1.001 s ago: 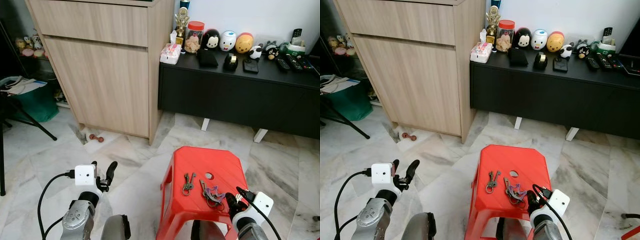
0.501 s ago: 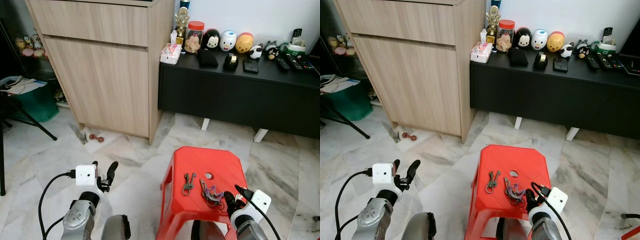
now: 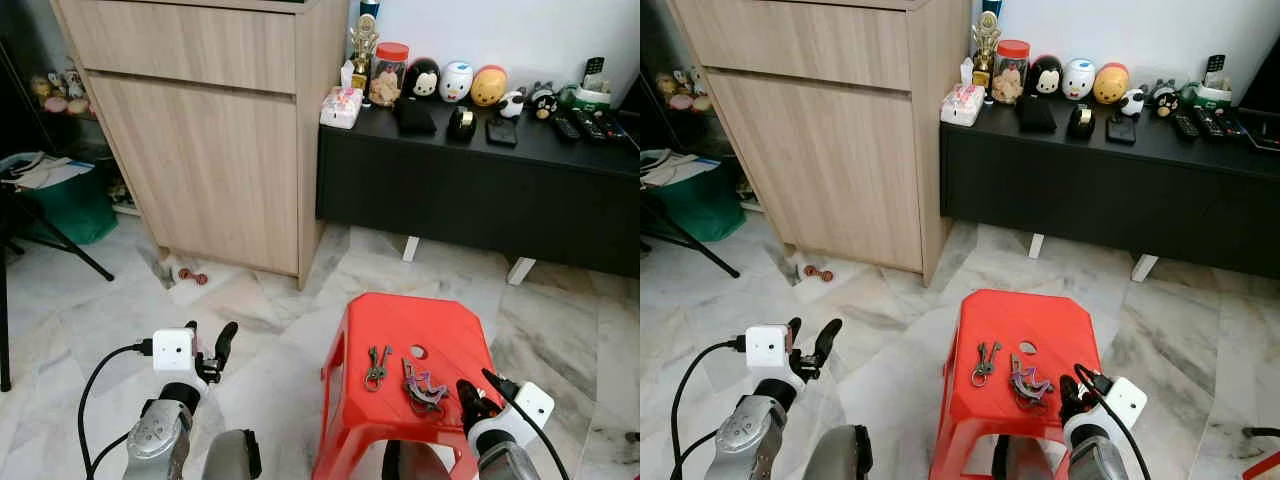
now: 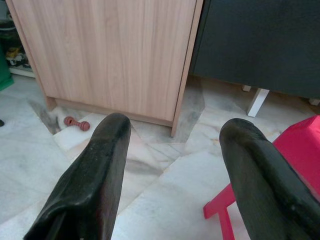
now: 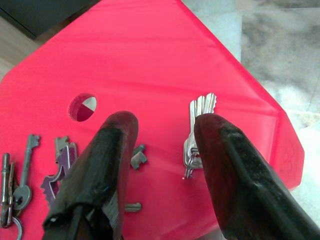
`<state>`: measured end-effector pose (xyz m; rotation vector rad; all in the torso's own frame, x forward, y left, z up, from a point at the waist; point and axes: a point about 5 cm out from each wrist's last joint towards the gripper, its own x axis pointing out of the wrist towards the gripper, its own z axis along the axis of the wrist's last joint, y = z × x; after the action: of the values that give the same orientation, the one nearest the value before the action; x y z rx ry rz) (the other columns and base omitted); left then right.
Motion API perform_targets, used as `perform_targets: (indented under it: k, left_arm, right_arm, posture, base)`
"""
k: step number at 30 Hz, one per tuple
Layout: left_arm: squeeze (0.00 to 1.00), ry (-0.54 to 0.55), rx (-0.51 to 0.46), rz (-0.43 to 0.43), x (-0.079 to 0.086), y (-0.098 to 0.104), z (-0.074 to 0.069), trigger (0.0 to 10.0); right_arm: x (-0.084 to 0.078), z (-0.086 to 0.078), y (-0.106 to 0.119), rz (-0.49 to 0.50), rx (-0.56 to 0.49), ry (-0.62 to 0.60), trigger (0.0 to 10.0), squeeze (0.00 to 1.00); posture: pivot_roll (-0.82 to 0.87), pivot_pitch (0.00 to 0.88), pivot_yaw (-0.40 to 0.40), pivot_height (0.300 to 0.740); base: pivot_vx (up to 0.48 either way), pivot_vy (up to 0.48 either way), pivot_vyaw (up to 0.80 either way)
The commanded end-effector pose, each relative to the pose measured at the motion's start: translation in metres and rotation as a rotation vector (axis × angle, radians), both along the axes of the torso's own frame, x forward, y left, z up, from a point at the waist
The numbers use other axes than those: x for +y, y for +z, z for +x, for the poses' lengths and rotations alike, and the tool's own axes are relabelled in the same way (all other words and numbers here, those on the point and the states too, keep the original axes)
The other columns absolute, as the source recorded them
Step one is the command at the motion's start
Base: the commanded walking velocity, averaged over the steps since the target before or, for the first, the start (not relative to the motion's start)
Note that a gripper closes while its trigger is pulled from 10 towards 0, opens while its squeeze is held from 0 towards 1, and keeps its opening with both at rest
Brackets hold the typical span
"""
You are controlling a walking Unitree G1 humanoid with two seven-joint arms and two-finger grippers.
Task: Hang keys on a hook
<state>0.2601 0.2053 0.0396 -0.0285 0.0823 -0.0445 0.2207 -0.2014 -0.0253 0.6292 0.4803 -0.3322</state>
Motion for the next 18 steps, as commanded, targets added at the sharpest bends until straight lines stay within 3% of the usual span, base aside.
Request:
perform_targets:
  k: [1,18]
  left_arm:
    - [0.0,-0.008,0.014,0.019,-0.0001,-0.0027,-0.0012,10.0]
    - [0.0,-0.004,0.014,0.018,-0.0003,-0.0031,-0.0011,10.0]
  right_arm:
    - [-0.0075,0.0047,0.0089,-0.037,-0.038,-0.028,10.0,0.0]
    - [-0.0053,0.0006,0.0083,-0.066,0.017,-0.026,10.0,0.0]
  posture:
    - [0.03,0.003,-0.081,0.588]
    - [0.03,0.002,-0.086,0.588]
  base:
    - [0.0,0.0,0.0]
    - [0.0,0.0,0.0]
